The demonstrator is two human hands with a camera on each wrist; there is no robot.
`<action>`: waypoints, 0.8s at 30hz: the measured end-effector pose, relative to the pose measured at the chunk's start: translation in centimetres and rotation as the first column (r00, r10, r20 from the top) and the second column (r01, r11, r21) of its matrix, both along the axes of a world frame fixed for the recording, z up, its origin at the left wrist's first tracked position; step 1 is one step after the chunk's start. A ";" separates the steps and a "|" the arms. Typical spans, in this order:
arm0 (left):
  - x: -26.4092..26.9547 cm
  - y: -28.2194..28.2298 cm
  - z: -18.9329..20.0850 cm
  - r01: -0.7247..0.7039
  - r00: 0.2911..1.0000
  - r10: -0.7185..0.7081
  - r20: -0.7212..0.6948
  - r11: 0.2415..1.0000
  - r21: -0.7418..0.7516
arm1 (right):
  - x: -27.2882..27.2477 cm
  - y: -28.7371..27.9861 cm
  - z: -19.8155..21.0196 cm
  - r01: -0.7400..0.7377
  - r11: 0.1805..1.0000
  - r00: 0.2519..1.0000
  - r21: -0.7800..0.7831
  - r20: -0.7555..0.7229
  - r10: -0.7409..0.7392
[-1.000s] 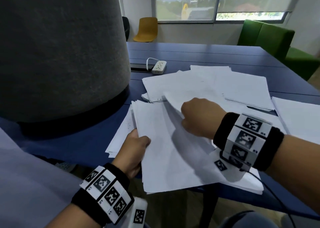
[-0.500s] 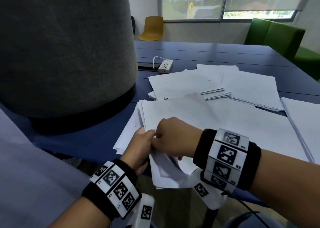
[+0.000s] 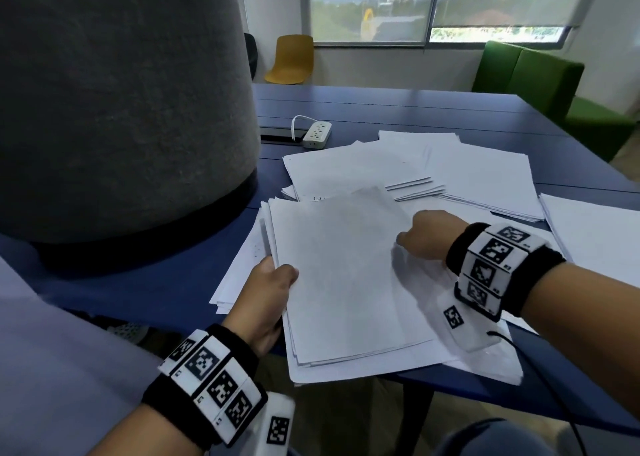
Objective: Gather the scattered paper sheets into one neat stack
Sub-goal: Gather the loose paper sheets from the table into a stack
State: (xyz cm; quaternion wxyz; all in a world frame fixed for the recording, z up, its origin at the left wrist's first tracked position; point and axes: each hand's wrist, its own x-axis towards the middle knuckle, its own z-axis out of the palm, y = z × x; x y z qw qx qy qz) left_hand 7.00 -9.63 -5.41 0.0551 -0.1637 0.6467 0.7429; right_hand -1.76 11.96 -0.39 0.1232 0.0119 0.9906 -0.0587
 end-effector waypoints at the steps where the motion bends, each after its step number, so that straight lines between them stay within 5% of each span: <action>1: 0.0 0.0 0.0 -0.001 1.000 0.001 0.003 1.000 0.004 | -0.1 0.2 -0.1 0.016 0.999 1.000 -0.033 0.012 -0.016; 10: 0.3 -0.5 -0.2 -0.005 1.000 0.005 0.022 1.000 -0.029 | -0.7 -1.2 -0.3 -0.024 0.990 0.999 -0.139 0.021 0.027; 19: 2.1 -3.2 -0.7 -0.077 0.997 0.071 -0.042 0.984 -0.158 | -8.6 -1.1 1.9 -0.308 0.936 0.922 0.169 -0.191 0.337; 24: 2.0 -3.6 -0.9 -0.097 0.995 0.092 -0.043 0.983 -0.153 | -11.9 -2.5 1.7 -0.394 0.846 0.874 0.360 -0.137 0.465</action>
